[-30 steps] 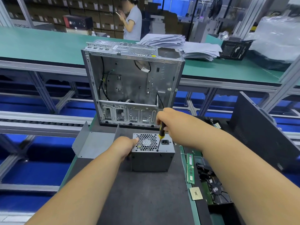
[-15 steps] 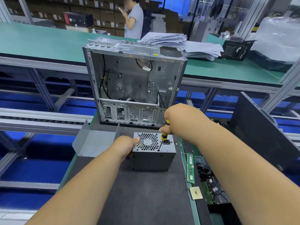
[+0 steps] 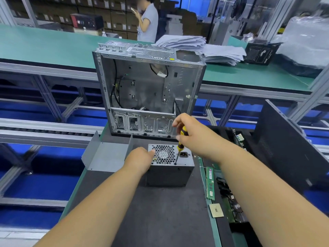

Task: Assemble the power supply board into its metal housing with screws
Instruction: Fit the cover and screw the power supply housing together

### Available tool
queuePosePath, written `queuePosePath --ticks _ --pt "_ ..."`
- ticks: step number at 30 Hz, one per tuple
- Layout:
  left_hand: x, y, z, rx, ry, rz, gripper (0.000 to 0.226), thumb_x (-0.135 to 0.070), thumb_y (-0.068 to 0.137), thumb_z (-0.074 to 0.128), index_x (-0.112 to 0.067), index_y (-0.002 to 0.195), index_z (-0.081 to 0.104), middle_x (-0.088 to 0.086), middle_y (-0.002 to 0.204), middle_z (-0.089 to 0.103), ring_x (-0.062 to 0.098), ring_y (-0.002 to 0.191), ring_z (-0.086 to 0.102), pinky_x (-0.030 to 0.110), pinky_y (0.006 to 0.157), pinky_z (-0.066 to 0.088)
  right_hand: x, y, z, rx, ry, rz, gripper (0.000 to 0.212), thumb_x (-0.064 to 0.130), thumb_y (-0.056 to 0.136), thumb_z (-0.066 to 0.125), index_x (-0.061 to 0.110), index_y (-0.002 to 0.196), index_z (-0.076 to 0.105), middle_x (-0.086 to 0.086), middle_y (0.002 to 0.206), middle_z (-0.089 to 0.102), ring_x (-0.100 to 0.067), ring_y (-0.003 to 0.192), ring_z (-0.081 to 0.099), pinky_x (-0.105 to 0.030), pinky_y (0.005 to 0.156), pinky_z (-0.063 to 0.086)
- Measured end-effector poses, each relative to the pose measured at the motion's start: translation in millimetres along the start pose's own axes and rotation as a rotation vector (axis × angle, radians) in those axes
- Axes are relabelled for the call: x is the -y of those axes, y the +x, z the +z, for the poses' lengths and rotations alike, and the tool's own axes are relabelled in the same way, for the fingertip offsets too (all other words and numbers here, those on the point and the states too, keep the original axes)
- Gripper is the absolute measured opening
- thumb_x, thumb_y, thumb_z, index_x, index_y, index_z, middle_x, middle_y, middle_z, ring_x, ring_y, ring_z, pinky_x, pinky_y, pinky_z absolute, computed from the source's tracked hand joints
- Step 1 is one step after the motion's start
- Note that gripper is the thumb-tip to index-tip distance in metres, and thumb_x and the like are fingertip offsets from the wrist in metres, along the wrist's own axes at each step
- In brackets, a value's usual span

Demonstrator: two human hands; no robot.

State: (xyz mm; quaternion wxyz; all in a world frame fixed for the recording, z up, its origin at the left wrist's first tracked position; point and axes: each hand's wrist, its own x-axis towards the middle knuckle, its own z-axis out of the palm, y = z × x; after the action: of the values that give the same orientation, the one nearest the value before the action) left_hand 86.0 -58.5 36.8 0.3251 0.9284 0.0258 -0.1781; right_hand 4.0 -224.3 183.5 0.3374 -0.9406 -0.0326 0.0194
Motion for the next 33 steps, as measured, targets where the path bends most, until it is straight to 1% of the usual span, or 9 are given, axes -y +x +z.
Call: queuePosePath --ticks 4,7,15,18,21,25,27,30,33 --pt "-7 -9 -3 0.019 -0.004 -0.030 0.043 -0.041 0.103 0.039 -0.005 0.082 0.052 0.017 0.089 0.058 0.035 0.093 0.057 0.036 0.075 0.043 -19 -10 -1 0.016 0.214 -0.099 0.045 0.002 0.091 0.060 0.045 0.104 0.052 0.014 0.098 0.065 -0.007 0.093 0.068 -0.025 0.073 0.060" --pt "-9 -10 -4 0.056 -0.020 -0.048 0.049 -0.038 0.105 0.037 0.005 0.100 0.060 0.026 0.101 0.060 0.039 0.109 0.058 0.039 0.088 0.047 -29 -16 4 -0.034 0.290 -0.110 0.041 -0.002 0.090 0.061 0.037 0.102 0.059 0.013 0.099 0.071 -0.005 0.100 0.067 -0.029 0.083 0.058" --pt "-7 6 1 0.097 -0.008 -0.161 0.057 -0.049 0.101 0.040 -0.001 0.129 0.055 0.016 0.132 0.057 0.034 0.108 0.054 0.033 0.078 0.039 -26 -13 9 -0.130 0.284 -0.124 0.031 -0.003 0.083 0.069 0.027 0.091 0.067 0.010 0.087 0.073 -0.006 0.086 0.070 -0.028 0.080 0.058" --pt "-8 7 1 0.098 0.009 -0.200 0.062 -0.052 0.099 0.041 -0.002 0.136 0.051 0.016 0.138 0.054 0.036 0.114 0.055 0.035 0.076 0.038 -24 -13 13 -0.162 0.324 -0.110 0.031 -0.003 0.082 0.070 0.027 0.087 0.068 0.008 0.084 0.072 -0.009 0.081 0.070 -0.038 0.078 0.060" --pt "-11 5 0 0.101 0.062 -0.209 0.061 -0.051 0.101 0.039 -0.004 0.138 0.049 0.017 0.137 0.053 0.037 0.116 0.055 0.035 0.076 0.040 -25 -14 16 -0.188 0.342 -0.094 0.032 -0.001 0.083 0.069 0.031 0.087 0.067 0.009 0.084 0.072 -0.010 0.081 0.070 -0.042 0.072 0.061" --pt "-8 -6 3 0.001 0.037 -0.107 0.049 -0.043 0.102 0.037 -0.003 0.124 0.057 0.014 0.116 0.061 0.031 0.094 0.053 0.033 0.079 0.044 -34 -16 8 -0.145 0.295 -0.126 0.028 0.004 0.085 0.070 0.031 0.090 0.065 0.013 0.091 0.073 -0.005 0.088 0.070 -0.032 0.081 0.058" --pt "-9 -19 5 -0.071 -0.004 -0.068 0.050 -0.047 0.098 0.042 -0.006 0.122 0.055 0.011 0.118 0.062 0.031 0.101 0.056 0.037 0.089 0.047 -43 -19 3 -0.228 0.408 -0.118 0.026 0.003 0.086 0.068 0.029 0.091 0.065 0.011 0.095 0.074 -0.008 0.089 0.071 -0.025 0.082 0.056" --pt "-20 -38 9 -0.076 -0.003 -0.037 0.078 -0.066 0.079 0.059 -0.016 0.136 0.040 0.004 0.131 0.056 0.029 0.120 0.053 0.039 0.094 0.044 -57 -24 -2 -0.435 0.538 -0.087 0.021 0.003 0.090 0.063 0.024 0.093 0.063 0.008 0.097 0.074 -0.013 0.086 0.072 -0.019 0.076 0.056" --pt "-32 -49 17 -0.113 0.104 -0.055 0.105 -0.073 0.065 0.069 -0.018 0.144 0.027 0.006 0.140 0.048 0.030 0.128 0.048 0.039 0.095 0.042 -67 -27 -2 -0.478 0.612 -0.062 0.020 0.000 0.090 0.061 0.020 0.092 0.062 0.004 0.096 0.074 -0.018 0.082 0.073 -0.020 0.073 0.056"
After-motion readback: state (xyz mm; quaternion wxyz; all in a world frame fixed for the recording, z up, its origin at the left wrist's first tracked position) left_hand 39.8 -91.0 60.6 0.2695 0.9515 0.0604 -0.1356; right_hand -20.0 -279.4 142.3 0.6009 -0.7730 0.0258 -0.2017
